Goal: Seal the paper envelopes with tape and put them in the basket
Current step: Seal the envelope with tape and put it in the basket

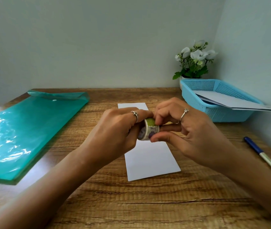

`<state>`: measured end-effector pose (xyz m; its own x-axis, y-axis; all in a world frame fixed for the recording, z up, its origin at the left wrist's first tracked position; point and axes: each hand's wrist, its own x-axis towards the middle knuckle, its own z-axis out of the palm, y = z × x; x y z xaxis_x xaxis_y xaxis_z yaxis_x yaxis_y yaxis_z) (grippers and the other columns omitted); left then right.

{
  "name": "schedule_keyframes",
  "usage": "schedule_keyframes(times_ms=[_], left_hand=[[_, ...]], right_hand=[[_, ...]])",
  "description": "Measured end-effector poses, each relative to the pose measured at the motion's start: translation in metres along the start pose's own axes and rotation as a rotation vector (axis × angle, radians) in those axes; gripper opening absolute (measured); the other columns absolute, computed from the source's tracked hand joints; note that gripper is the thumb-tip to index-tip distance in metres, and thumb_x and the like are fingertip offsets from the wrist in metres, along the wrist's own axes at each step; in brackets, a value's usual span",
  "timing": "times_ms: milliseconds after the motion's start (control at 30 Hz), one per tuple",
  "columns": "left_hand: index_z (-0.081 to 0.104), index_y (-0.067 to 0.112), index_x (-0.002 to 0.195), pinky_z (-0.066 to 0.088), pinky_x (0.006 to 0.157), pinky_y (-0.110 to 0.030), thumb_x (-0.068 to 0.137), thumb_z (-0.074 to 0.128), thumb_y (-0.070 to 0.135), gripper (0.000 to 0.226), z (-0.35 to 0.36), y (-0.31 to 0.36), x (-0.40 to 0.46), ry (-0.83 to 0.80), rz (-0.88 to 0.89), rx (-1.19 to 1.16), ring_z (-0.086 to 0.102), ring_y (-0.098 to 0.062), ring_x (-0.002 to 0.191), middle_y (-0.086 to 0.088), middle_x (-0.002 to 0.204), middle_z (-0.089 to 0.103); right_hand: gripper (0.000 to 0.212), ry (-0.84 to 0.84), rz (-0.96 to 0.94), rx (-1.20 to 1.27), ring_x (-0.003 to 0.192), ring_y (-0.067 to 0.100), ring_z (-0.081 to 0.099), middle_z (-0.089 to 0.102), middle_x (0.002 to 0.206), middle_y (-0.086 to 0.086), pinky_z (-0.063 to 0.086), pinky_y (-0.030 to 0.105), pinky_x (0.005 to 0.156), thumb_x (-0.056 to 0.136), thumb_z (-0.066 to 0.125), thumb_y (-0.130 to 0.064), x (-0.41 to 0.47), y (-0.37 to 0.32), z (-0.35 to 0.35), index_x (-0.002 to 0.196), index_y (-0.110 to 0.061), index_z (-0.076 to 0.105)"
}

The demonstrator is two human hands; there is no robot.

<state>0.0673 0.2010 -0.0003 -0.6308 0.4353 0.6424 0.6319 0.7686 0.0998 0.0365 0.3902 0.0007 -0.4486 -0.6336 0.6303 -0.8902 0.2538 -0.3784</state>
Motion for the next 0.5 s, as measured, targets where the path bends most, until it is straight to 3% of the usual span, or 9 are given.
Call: schedule_keyframes(times_ms=[100, 267, 500], left_hand=[[0.069, 0.004, 0.107, 0.049, 0.060, -0.021, 0.078, 0.058, -0.003, 0.031, -0.0002, -0.0001, 0.0001, 0.004, -0.012, -0.021, 0.064, -0.014, 0.067, -0.007, 0.082, 0.071], [0.070, 0.003, 0.105, 0.036, 0.062, 0.003, 0.077, 0.060, -0.006, 0.030, -0.0010, 0.0015, 0.0010, 0.040, -0.025, -0.058, 0.048, 0.001, 0.071, -0.005, 0.080, 0.070], [0.069, 0.001, 0.104, 0.038, 0.064, 0.001, 0.077, 0.062, -0.006, 0.030, -0.0012, 0.0028, 0.0001, 0.065, 0.000, -0.031, 0.053, -0.006, 0.074, -0.006, 0.080, 0.070]], right_hand=[[0.024, 0.003, -0.065, -0.090, 0.093, 0.012, 0.055, 0.055, 0.103, 0.001, 0.053, 0.020, 0.079, 0.081, 0.064, -0.026, -0.0007, 0.0005, -0.0003, 0.095, -0.008, 0.057], [0.020, 0.024, -0.145, -0.176, 0.093, 0.012, 0.055, 0.055, 0.104, 0.003, 0.051, 0.025, 0.077, 0.083, 0.064, -0.024, -0.0008, 0.0005, -0.0021, 0.092, -0.007, 0.058], [0.019, 0.058, -0.189, -0.219, 0.093, 0.014, 0.055, 0.058, 0.103, 0.007, 0.051, 0.024, 0.079, 0.080, 0.069, -0.018, -0.0021, -0.0010, -0.0022, 0.090, -0.004, 0.061]])
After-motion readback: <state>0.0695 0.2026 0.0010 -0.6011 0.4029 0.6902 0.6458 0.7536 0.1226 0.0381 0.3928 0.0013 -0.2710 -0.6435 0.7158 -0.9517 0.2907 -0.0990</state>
